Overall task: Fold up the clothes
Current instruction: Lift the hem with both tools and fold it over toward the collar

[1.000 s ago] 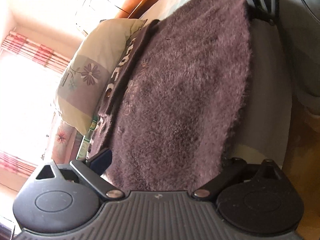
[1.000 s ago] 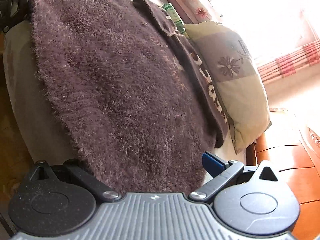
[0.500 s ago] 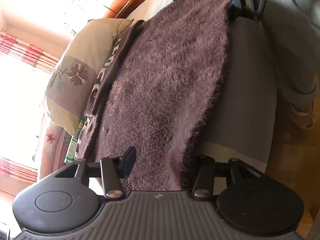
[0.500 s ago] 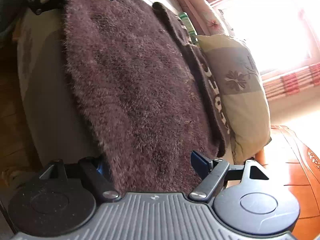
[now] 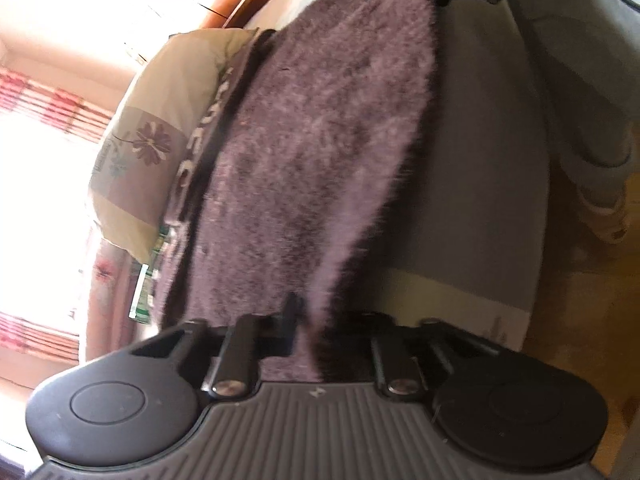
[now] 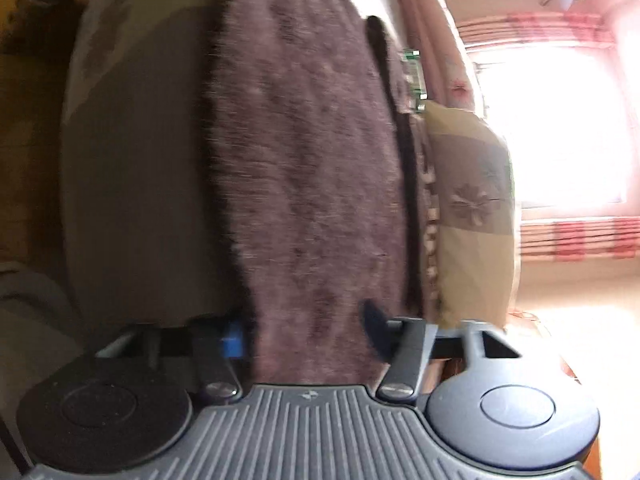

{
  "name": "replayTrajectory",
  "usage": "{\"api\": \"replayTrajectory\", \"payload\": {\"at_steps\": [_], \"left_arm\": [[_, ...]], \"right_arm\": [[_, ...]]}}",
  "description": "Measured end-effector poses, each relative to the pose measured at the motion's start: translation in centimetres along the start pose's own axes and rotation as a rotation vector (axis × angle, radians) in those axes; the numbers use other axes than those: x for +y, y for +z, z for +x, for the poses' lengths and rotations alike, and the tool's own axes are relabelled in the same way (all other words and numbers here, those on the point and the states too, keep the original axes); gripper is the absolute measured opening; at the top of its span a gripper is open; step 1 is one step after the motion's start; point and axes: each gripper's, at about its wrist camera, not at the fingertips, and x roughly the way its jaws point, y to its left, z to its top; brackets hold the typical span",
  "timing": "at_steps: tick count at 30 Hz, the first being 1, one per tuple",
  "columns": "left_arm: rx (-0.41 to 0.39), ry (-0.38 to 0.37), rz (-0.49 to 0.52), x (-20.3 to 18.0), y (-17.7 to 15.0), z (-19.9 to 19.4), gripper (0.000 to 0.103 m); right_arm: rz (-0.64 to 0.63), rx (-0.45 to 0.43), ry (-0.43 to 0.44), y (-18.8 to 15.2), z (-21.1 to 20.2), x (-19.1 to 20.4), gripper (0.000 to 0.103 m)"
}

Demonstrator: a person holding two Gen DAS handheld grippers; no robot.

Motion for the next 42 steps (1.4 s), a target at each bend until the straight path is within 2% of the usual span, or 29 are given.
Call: {"api": "replayTrajectory", "payload": {"at_steps": [1, 7, 15, 18, 25, 34, 42], "left_arm": [[0.001, 0.006, 0.001, -0.1, 0.0, 0.0, 0.007], [0.001, -0.002, -0.018, 0.7, 0.1, -0.3, 0.007], [-0.042, 0.049, 0.002, 4.2, 0.4, -0.7, 0.007], [-0.054, 0.090, -0.005, 6.3, 0.9, -0.4, 0.007], [-0.075, 0.151, -0.025, 11.2, 1.9, 1.8, 0.007], [-0.077, 0.185, -0.065, 16.5, 2.9, 6.8, 0.008], [-0.063, 0.231, -0.116, 20.8, 3.6, 12.1, 0.008]], "right_arm": [[0.008, 0.000, 0.015, -0.1, 0.0, 0.1, 0.009], [0.054, 0.016, 0.039, 0.2, -0.1, -0.4, 0.008], [0.101, 0.007, -0.063, 0.3, -0.7, -4.1, 0.008], [0.127, -0.001, -0.098, 0.5, -0.1, -6.1, 0.008], [0.205, -0.020, -0.184, 0.6, 1.6, -10.2, 0.008], [0.263, -0.032, -0.258, 0.8, 6.9, -14.7, 0.008], [0.307, -0.051, -0.327, 1.6, 13.7, -19.0, 0.008]]}}
